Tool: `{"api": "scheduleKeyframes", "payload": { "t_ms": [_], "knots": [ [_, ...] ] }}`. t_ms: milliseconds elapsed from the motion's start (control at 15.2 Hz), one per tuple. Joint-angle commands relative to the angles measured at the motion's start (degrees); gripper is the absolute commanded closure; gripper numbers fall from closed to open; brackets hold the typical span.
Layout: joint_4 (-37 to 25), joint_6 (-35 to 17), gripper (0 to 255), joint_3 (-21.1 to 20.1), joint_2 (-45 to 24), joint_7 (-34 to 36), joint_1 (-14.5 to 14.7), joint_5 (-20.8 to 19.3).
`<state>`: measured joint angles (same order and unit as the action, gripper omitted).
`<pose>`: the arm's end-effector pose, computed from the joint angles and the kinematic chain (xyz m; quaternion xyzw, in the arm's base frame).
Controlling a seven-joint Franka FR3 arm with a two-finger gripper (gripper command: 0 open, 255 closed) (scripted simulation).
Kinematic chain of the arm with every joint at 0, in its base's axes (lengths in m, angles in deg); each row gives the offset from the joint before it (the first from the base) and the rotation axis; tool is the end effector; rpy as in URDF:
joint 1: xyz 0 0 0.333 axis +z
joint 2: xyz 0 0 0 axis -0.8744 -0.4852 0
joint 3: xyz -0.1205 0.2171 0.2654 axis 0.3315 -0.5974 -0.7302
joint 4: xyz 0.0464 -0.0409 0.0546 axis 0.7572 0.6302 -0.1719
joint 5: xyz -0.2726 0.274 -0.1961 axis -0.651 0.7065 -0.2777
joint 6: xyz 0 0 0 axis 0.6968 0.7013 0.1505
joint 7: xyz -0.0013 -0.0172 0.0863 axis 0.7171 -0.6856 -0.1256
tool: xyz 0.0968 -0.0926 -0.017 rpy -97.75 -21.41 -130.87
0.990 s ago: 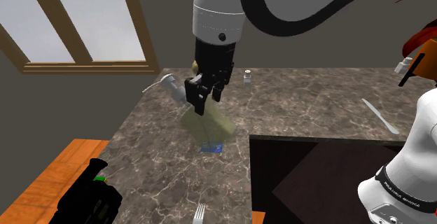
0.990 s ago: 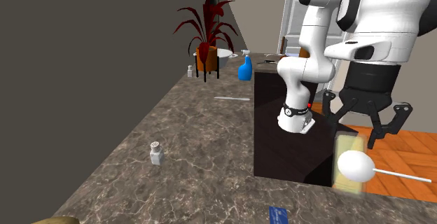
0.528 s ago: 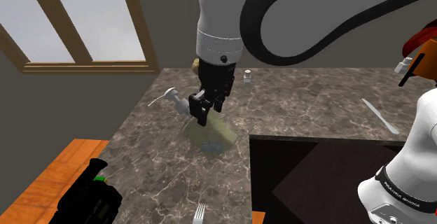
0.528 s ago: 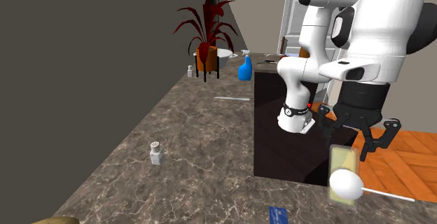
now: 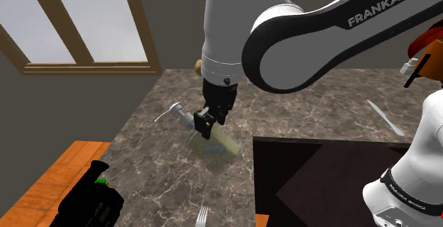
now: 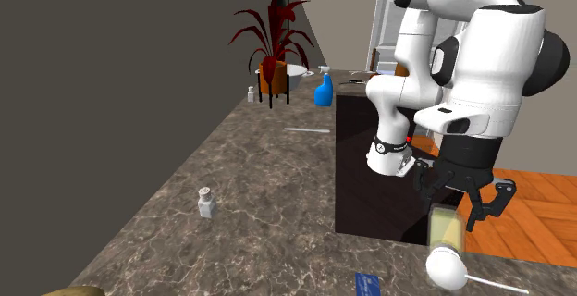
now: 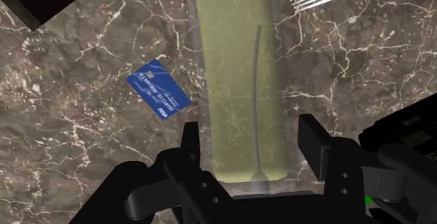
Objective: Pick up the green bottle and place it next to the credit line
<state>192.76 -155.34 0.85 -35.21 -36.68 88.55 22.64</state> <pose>0.4122 0.3682 0.4404 -0.9853 -0.1417 -0.0765 0.0563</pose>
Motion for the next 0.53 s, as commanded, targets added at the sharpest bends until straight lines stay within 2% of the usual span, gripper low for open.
{"api": "scheduleKeyframes", "payload": {
  "t_ms": [0, 462],
  "knots": [
    [1.06, -1.57, 255, -0.04, -0.46, 0.01, -0.01, -0.08],
    [3.95, -7.1, 255, -0.29, -3.15, 0.46, -0.03, -0.74]
  ]
}}
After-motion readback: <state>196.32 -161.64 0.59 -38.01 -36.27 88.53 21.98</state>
